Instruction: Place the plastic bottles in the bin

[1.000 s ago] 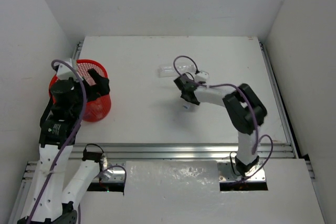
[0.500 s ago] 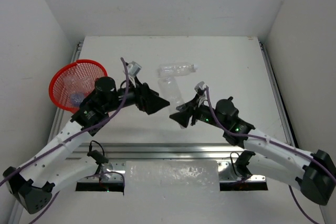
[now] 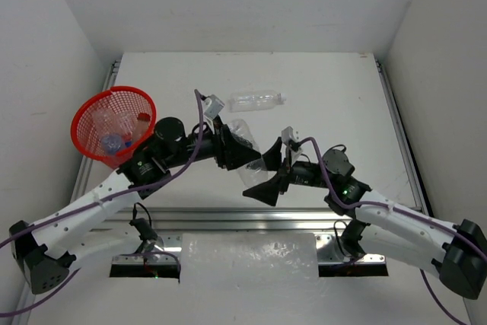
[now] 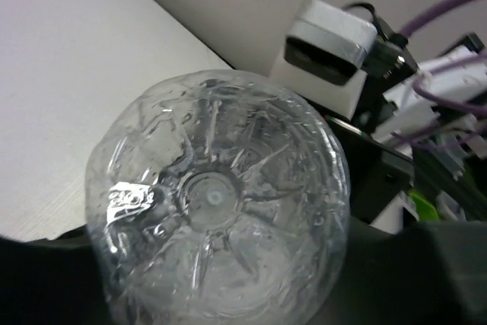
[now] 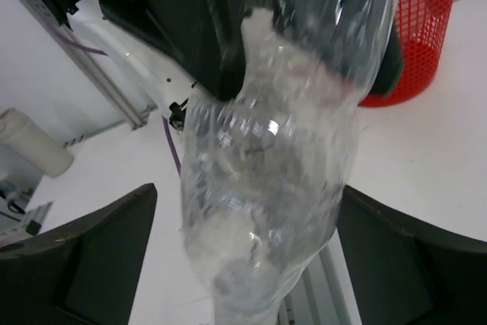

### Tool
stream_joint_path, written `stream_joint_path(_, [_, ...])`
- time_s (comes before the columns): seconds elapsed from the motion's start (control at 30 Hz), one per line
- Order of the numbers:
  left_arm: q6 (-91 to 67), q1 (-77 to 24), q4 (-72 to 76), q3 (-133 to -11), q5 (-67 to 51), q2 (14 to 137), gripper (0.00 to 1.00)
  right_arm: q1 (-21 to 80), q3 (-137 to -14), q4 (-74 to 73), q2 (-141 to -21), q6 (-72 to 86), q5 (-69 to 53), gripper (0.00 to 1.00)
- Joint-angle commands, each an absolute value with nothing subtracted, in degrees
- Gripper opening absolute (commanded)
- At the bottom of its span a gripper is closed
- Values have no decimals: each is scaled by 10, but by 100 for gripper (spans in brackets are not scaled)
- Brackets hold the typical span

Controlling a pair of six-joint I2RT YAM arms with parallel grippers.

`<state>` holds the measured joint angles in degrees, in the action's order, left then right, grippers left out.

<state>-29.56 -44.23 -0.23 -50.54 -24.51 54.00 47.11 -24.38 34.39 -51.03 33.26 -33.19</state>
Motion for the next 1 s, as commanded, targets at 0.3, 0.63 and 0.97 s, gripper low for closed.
stream_joint_path(0.3, [-313, -329, -506, -828, 617, 535, 0, 476, -197, 42, -351, 325, 121, 99])
stream_joint_path(0.63, [-183, -31, -415, -825, 471, 651, 1, 475, -185, 12, -319, 326, 109, 99])
stream_joint_path(0.97, [-199, -25, -411, -821, 395, 693, 92, 475, -176, 21, -329, 309, 110, 99])
